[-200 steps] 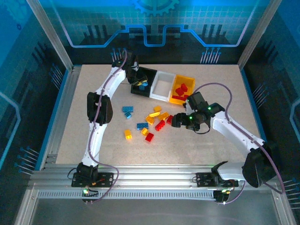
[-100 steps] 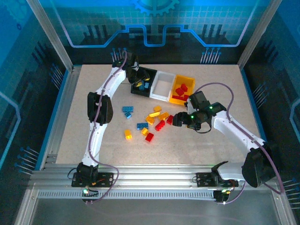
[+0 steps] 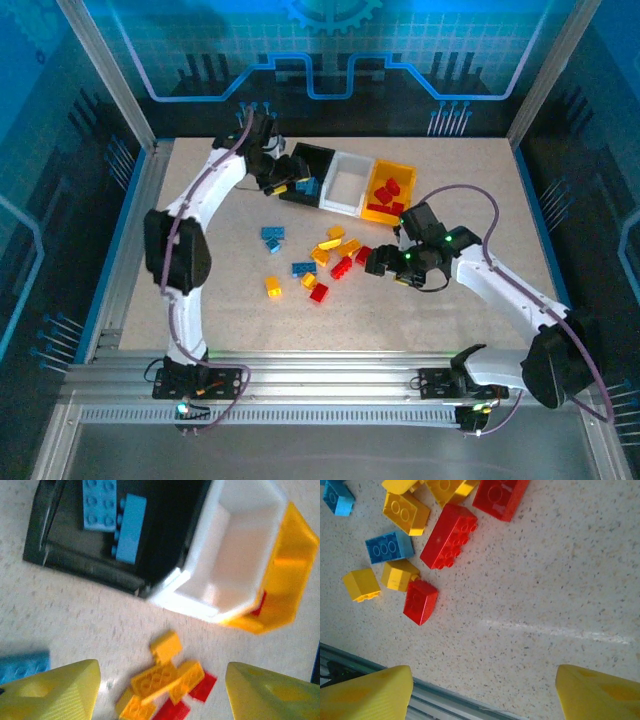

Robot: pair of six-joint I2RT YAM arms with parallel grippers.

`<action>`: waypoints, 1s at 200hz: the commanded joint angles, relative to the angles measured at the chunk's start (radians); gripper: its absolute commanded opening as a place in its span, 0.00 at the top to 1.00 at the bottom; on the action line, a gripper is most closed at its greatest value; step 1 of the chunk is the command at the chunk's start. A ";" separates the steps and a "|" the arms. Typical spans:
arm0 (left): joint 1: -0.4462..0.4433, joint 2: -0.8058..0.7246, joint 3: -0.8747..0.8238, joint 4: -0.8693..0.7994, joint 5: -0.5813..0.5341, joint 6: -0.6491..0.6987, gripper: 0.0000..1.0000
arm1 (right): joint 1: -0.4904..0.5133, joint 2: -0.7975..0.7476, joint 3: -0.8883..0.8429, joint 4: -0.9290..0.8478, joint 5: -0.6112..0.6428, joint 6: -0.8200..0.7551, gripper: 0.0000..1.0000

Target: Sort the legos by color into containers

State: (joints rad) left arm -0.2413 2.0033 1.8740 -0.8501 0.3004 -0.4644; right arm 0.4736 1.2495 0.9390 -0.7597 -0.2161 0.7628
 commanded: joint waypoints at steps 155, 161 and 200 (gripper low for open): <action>-0.047 -0.175 -0.550 -0.009 -0.216 0.102 0.27 | 0.198 0.170 0.127 -0.039 0.035 0.095 0.23; -0.047 -0.165 -0.544 -0.010 -0.220 0.101 0.27 | 0.198 0.166 0.122 -0.037 0.037 0.098 0.23; -0.047 -0.095 -0.491 -0.017 -0.233 0.119 0.26 | 0.198 0.136 0.096 -0.032 0.042 0.107 0.23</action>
State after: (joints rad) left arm -0.2916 1.8709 1.3277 -0.8654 0.0891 -0.3412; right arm 0.6621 1.4174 1.0523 -0.7773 -0.1757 0.8608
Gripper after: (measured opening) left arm 0.737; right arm 0.765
